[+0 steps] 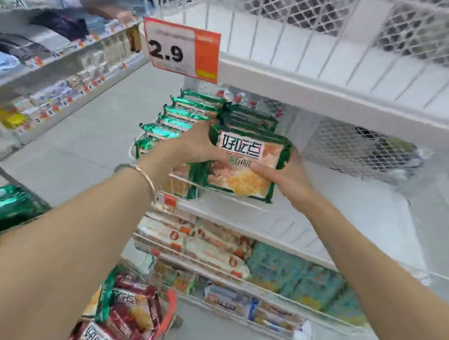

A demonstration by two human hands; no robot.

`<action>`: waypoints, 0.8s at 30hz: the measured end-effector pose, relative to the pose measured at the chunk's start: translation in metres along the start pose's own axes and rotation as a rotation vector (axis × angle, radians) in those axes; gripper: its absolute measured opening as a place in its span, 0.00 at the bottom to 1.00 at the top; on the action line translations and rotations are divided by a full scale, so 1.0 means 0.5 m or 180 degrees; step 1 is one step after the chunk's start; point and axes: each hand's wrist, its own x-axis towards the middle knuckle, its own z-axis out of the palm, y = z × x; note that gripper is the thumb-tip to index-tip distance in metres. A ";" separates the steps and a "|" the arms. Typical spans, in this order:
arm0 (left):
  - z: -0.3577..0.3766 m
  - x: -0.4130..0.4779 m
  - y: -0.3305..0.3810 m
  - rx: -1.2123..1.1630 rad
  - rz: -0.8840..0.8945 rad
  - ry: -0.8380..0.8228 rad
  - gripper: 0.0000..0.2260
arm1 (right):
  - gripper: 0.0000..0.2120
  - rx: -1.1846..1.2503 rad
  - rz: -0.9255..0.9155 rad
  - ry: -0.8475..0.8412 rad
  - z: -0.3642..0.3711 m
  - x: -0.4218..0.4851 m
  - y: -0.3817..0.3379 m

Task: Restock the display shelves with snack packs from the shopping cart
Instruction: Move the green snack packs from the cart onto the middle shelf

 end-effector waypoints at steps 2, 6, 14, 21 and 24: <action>0.014 0.028 -0.011 0.0410 0.0037 -0.0044 0.52 | 0.50 -0.0228 -0.0083 0.0086 -0.001 0.008 0.025; 0.005 0.047 -0.041 0.1655 0.0237 0.0053 0.58 | 0.53 -0.0647 -0.0204 -0.0296 0.020 0.011 0.065; 0.019 0.055 -0.103 0.2479 0.0476 -0.0180 0.50 | 0.37 0.0150 0.0610 -0.0227 0.032 0.043 0.095; 0.018 0.066 -0.124 0.2677 0.0351 -0.0369 0.50 | 0.51 0.0069 0.0596 -0.0802 0.070 0.053 0.089; -0.001 0.061 -0.127 0.2688 0.0321 -0.0324 0.49 | 0.35 -0.1566 -0.0597 -0.0070 0.061 0.042 0.077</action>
